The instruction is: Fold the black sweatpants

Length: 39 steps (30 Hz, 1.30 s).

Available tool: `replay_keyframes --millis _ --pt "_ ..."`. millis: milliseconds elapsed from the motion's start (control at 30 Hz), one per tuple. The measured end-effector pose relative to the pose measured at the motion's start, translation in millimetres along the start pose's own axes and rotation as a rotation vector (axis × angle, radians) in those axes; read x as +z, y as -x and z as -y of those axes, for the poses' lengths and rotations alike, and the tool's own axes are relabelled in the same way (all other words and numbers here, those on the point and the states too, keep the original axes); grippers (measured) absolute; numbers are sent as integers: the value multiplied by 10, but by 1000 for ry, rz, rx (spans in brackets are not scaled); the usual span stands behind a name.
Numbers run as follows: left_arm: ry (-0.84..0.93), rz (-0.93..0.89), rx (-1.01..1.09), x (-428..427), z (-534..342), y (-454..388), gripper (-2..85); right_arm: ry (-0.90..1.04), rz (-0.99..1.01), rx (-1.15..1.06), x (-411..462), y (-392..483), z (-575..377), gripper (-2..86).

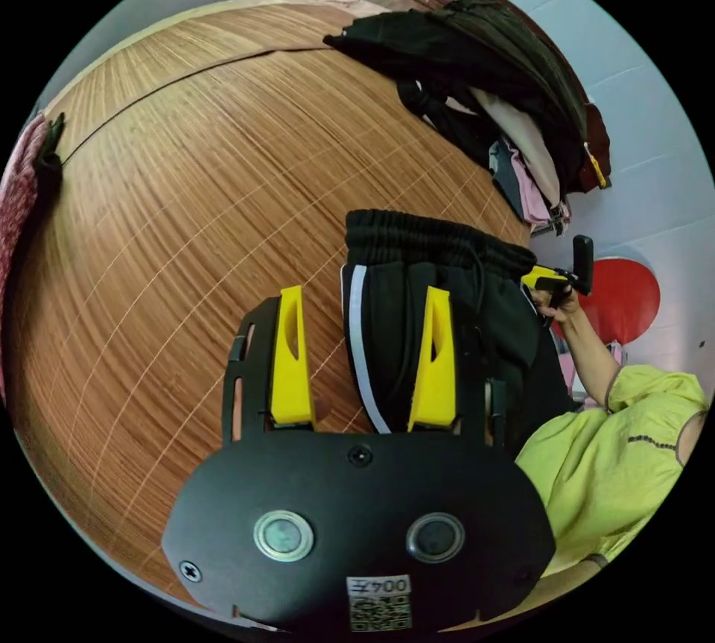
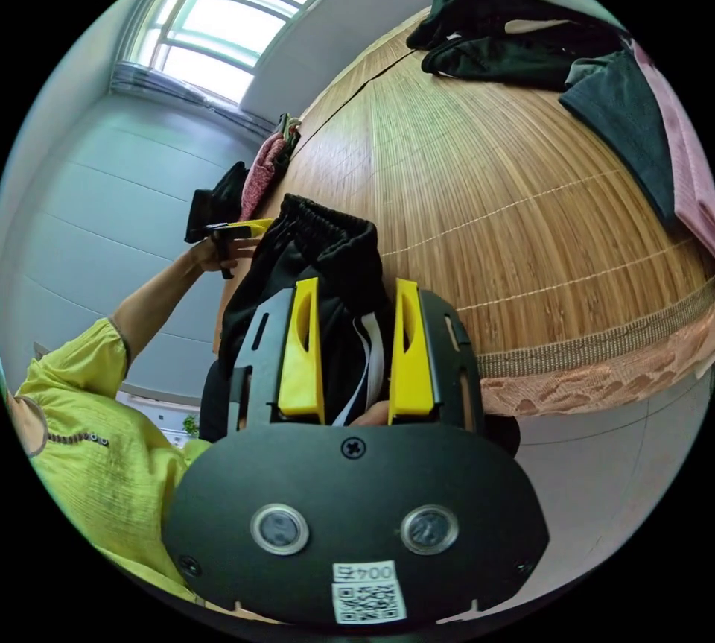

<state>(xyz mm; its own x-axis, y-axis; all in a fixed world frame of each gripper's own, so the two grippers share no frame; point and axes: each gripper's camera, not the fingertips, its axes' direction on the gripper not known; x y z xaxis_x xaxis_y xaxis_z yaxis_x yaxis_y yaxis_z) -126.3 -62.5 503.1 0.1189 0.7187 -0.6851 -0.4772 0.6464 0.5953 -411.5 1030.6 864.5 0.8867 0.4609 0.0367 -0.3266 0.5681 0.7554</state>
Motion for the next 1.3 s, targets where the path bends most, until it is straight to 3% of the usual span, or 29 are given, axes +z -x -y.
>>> replay_keyframes --millis 267,400,667,867,933,1133,1300 --pt "16 -191 -17 213 230 34 158 -3 102 -20 81 -486 159 159" --pt "-117 -179 -37 167 88 -28 110 50 37 -17 246 -591 367 102" --pt "-354 1 91 -378 -338 -970 40 44 -19 -55 -79 -418 695 56" --pt "-653 117 260 -1521 -1049 -2275 24 -117 244 31 -928 293 1055 53" --pt "-760 169 330 -1869 -1479 -2860 24 -154 233 26 -1019 602 1140 54" --pt "-776 450 512 -1487 -2267 -4035 27 -208 306 58 -487 1047 1346 55" --pt "-797 424 454 -1133 -2587 -4344 24 -183 435 159 151 794 1506 61"
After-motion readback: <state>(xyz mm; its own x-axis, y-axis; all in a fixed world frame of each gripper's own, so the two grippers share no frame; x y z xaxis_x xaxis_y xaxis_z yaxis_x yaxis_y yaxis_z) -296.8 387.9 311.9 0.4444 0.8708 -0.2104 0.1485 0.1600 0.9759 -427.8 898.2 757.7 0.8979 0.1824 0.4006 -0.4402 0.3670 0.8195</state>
